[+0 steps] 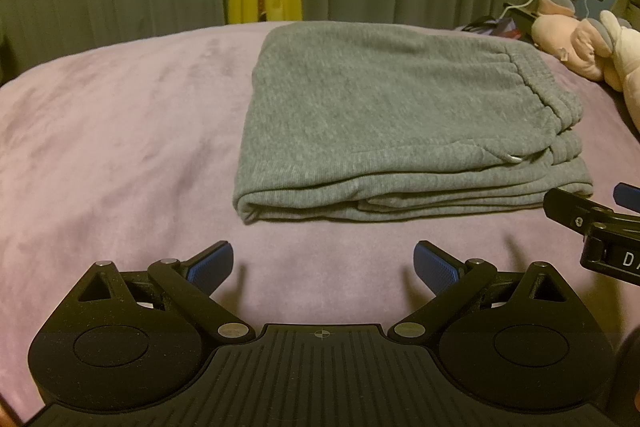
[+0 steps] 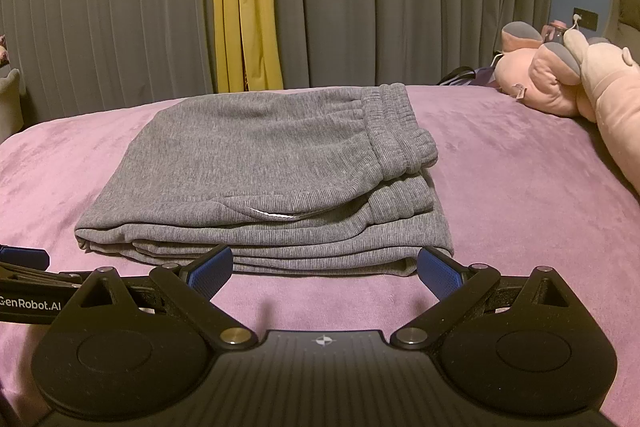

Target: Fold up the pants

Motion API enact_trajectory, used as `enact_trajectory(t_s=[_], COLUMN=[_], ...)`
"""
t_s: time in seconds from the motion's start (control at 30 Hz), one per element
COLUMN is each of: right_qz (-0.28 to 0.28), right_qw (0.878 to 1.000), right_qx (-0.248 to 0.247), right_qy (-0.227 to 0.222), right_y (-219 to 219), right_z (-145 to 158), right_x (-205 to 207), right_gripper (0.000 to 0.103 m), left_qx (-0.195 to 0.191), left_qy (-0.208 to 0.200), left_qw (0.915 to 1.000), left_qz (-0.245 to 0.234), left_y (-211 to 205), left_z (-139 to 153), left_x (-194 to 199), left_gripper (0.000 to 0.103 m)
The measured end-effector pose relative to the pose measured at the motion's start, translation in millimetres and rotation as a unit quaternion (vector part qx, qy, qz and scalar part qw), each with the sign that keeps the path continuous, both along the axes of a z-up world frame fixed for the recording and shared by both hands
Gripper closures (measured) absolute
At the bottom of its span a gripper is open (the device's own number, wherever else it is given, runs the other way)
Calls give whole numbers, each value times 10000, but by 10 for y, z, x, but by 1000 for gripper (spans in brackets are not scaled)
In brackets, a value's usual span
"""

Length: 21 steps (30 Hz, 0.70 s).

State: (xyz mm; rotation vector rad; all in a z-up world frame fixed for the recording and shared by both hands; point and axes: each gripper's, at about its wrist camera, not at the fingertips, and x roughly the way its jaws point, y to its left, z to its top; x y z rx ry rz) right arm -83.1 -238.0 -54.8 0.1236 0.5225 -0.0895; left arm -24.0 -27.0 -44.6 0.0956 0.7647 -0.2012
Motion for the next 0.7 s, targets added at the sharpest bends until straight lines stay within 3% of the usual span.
enact_trajectory(t_s=[0.7], right_qz=[-21], right_qw=[10000], right_qx=[15], right_qy=[13], right_y=[11], right_z=[-6], right_x=[-1], right_gripper=[4], left_qx=[-104], left_qy=[-37], left_qw=[9999], left_qz=[9], left_y=[20], left_z=[1], left_x=[-17], left_gripper=[2])
